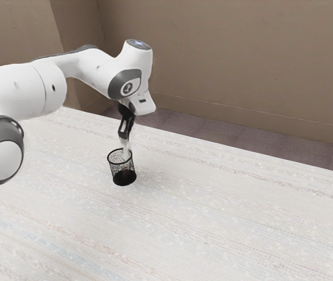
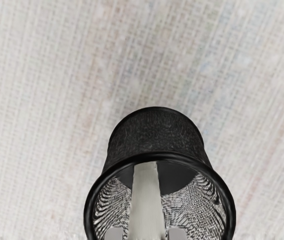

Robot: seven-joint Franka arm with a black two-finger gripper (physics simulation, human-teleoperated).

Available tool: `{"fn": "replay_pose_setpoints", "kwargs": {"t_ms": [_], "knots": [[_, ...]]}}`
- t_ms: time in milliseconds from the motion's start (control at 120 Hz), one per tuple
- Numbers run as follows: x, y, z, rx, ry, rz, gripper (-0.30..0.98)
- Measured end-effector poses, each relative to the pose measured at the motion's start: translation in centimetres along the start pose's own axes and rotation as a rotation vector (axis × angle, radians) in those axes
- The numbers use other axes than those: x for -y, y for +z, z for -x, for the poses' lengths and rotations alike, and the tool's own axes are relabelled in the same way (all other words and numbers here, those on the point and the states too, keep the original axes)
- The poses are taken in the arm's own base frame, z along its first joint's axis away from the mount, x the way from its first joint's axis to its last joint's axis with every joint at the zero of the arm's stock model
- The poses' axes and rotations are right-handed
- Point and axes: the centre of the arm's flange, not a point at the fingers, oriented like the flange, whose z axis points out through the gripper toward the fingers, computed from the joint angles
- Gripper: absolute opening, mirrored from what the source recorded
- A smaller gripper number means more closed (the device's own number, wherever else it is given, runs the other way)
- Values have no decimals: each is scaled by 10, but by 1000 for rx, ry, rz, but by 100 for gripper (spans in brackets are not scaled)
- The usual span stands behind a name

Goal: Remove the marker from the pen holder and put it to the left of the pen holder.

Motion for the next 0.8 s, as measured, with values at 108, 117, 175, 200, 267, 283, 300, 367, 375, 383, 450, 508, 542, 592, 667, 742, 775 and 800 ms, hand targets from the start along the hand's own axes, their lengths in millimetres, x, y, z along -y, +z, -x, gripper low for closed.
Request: {"fn": "replay_pose_setpoints", "kwargs": {"t_ms": [108, 117, 175, 200, 267, 283, 300, 367, 375, 383, 450, 508, 542, 592, 667, 742, 775, 800], "knots": [[-1, -64, 39, 9, -71, -35, -6], [0, -69, 41, 9, -77, -38, -6], [1, -89, 64, 30, -128, -29, -7], [2, -90, 80, 48, -158, -15, -7], [7, -83, 125, 103, -249, 30, -7], [8, -80, 133, 115, -269, 42, -7], [8, -77, 142, 125, -287, 55, -7], [9, -67, 167, 121, -348, 94, -8], [9, -66, 172, 113, -358, 99, -8], [9, -63, 176, 104, -367, 106, -8], [1, -42, 204, 6, -429, 140, -8], [2, -24, 212, -124, -478, 148, -8], [6, -21, 214, -203, -503, 133, -8], [13, -17, 218, -338, -545, 108, -8], [23, -6, 236, -546, -630, 88, -8], [31, 8, 238, -676, -675, 48, -8], [35, 16, 234, -709, -686, 25, -8], [39, 25, 230, -724, -693, 11, -8]]}}
